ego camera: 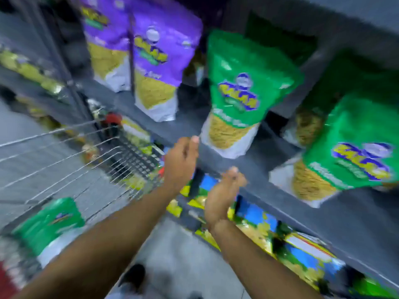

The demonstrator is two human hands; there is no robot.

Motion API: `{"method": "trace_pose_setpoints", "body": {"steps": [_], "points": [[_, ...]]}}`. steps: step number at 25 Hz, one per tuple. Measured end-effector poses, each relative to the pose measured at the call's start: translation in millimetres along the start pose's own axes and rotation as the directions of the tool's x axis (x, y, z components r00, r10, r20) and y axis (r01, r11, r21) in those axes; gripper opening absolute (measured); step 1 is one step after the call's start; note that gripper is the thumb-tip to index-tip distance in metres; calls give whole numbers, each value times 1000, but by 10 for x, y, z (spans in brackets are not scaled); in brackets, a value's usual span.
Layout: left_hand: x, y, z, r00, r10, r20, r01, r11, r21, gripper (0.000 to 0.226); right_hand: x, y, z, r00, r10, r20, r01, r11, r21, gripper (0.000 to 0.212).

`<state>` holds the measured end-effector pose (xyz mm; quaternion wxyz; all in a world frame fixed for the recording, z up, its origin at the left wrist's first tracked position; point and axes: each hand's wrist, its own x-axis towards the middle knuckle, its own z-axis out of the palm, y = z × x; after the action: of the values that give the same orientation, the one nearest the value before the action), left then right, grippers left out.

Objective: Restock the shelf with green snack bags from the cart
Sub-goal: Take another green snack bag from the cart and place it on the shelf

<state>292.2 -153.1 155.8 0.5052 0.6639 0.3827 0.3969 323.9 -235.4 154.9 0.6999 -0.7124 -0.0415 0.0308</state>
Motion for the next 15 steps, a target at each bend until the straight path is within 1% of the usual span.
{"method": "trace_pose_setpoints", "body": {"steps": [1,2,3,4,5,6,7,8,9,10,11,12,13,14,15], "points": [[142,-291,-451,986,-90,-137,89,996,-11,50,-248,70,396,972,8,233,-2,1000,-23,25],[244,-543,-851,948,-185,-259,184,983,-28,48,-475,111,751,900,20,436,14,997,-75,24],[299,-853,-1286,884,-278,-376,289,957,-29,43,-726,203,1113,797,48,602,56,987,-154,23],[282,-1139,-1697,798,-364,-480,404,915,-22,36,-960,324,1456,681,113,723,101,964,-246,22],[210,-1425,-2038,699,-438,-565,510,860,-36,32,-1163,509,1759,577,212,789,147,923,-356,24],[81,-1802,-2401,581,-519,-627,635,771,-51,31,-1419,782,2073,476,328,816,209,859,-467,27],[-75,-2149,-2721,464,-606,-646,750,657,-78,32,-1685,1104,2358,378,421,824,294,790,-538,30],[-232,-2459,-2960,362,-697,-619,828,545,-129,36,-1913,1424,2553,298,499,814,367,727,-580,31],[-351,-2780,-3114,276,-779,-563,873,448,-193,42,-2086,1724,2680,246,568,785,422,667,-614,32],[-425,-3068,-3249,197,-838,-509,907,353,-230,48,-2268,2008,2791,230,643,731,443,599,-667,33],[-477,-3375,-3361,130,-871,-474,931,272,-244,51,-2444,2315,2876,230,728,646,432,518,-738,36],[-518,-3629,-3415,95,-896,-434,941,224,-256,52,-2581,2582,2902,233,792,564,413,444,-795,41],[-560,-3820,-3416,82,-920,-382,941,198,-274,50,-2667,2743,2889,235,832,502,407,384,-829,45],[-594,-3927,-3394,66,-942,-330,938,171,-301,47,-2751,2848,2860,250,851,462,400,344,-850,47],[-622,-4000,-3385,37,-953,-301,934,140,-328,45,-2823,2931,2839,282,849,447,397,321,-860,47]]}}
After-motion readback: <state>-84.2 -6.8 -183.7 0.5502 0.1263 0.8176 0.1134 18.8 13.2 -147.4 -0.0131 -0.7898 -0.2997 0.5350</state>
